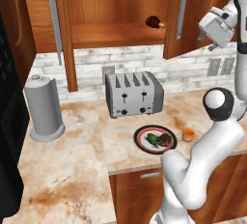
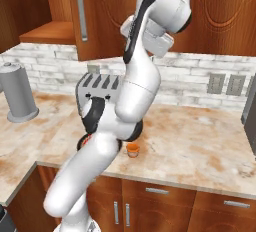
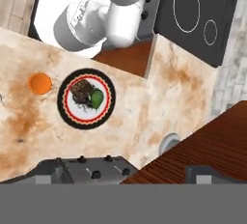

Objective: Pick the avocado and bread from the counter and place them on the plate. Then pick the jam from the cabinet and place it next to the plate. Lastly close the cabinet door.

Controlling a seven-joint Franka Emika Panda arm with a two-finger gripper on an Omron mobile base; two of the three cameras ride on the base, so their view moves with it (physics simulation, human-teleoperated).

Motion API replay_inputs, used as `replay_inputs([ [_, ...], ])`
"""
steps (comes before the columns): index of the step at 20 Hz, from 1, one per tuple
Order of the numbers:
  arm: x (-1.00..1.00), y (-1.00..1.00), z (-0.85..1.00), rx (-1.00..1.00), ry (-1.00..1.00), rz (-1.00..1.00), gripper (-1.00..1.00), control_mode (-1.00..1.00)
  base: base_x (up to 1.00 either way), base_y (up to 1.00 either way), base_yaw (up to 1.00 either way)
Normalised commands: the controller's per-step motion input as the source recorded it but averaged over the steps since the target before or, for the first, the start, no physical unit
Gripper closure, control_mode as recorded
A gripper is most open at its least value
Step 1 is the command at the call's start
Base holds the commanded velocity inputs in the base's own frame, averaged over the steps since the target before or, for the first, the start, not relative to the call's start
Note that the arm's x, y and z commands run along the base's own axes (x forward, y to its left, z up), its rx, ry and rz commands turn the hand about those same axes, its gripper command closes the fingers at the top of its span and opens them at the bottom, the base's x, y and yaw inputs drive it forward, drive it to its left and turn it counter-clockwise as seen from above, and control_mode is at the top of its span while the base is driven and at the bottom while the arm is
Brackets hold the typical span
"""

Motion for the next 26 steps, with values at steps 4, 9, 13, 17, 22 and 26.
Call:
replay_inputs([
  [4, 0.77, 0.72, -0.21, -0.03, -0.51, -0.60, -1.00, -1.00, 0.00, 0.00, 0.00],
  [9, 0.79, 0.82, -0.03, -0.15, -0.76, -0.49, -1.00, -1.00, 0.00, 0.00, 0.00],
  [13, 0.84, 0.92, 0.00, -0.26, -0.89, -0.42, -1.00, -1.00, 0.00, 0.00, 0.00],
  [17, 0.85, 0.94, -0.01, -0.39, -0.96, -0.40, -1.00, -1.00, 0.00, 0.00, 0.00],
  [22, 0.88, 0.88, -0.20, -0.53, -1.00, -0.37, -1.00, -1.00, 0.00, 0.00, 0.00],
  [26, 0.16, 0.53, -0.44, -0.60, -1.00, -0.23, -1.00, -1.00, 0.00, 0.00, 0.00],
])
